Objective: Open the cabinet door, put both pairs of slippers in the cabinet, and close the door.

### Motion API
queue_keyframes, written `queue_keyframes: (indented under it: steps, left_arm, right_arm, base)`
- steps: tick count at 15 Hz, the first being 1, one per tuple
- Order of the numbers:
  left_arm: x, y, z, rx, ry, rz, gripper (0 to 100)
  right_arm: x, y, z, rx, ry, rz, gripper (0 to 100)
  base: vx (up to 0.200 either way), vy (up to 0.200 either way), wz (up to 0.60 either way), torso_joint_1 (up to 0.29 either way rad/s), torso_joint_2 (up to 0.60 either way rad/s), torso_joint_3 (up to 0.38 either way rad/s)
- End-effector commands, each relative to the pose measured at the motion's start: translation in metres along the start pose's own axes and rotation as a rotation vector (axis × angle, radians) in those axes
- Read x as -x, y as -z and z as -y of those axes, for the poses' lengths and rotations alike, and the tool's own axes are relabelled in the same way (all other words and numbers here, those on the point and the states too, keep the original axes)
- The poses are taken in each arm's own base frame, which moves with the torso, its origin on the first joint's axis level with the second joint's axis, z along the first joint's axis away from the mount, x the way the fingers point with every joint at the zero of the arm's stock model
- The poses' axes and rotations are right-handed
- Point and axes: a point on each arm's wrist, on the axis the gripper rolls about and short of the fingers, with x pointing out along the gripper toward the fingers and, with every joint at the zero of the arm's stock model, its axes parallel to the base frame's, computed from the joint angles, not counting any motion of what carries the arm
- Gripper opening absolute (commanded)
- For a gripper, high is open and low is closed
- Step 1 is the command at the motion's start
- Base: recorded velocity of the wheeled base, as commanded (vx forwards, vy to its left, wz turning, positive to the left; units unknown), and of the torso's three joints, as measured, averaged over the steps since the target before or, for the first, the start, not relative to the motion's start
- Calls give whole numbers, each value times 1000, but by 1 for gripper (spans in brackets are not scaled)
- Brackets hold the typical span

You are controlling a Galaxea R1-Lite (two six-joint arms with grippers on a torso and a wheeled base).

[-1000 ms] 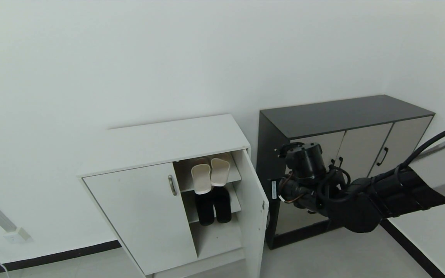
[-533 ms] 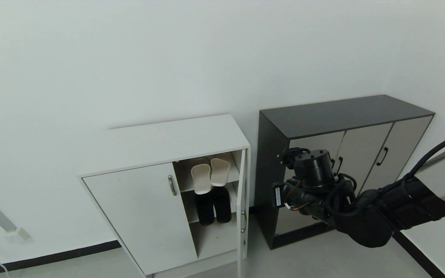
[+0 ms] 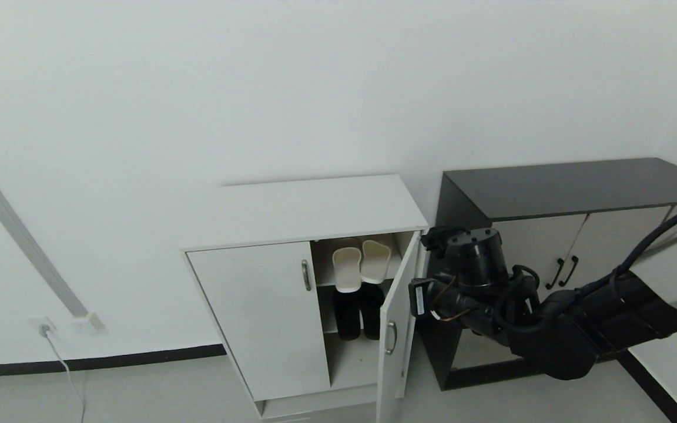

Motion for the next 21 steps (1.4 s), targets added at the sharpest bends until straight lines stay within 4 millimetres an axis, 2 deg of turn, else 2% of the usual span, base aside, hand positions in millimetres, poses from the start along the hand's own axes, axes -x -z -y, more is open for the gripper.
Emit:
queue_keyframes:
  steps: [1,7,10,12,17,18,19,21]
  left_arm:
    - [0,0,0,1,2,0,0]
    - [0,0,0,1,0,0,0]
    - [0,0,0,2,0,0,0]
    - [0,0,0,2,0,0,0]
    - [0,0,0,2,-1,0,0]
    - [0,0,0,2,-1,0,0]
    - [0,0,0,1,-1,0,0]
    - [0,0,0,1,-1,0,0]
  right_arm:
    - [0,0,0,9,-3,0,0]
    - [1,1,-1,33,-5,9,0]
    - [1,3,-3,36,-10,4,0]
    - [1,1,-2,32,-10,19,0]
    - [24,0,10,102,39,53,0]
    - [27,3,16,120,53,37,0]
    - [30,15,27,150,79,-7,0]
    - [31,32,35,165,99,-71,0]
  base:
    - [0,0,0,0,0,0]
    - [0,0,0,0,0,0]
    - [0,0,600,-1,2,-1]
    - [0,0,0,0,0,0]
    - [0,0,0,0,0,0]
    - [0,0,0,0,0,0]
    - [0,0,0,0,0,0]
    - [0,0,0,0,0,0]
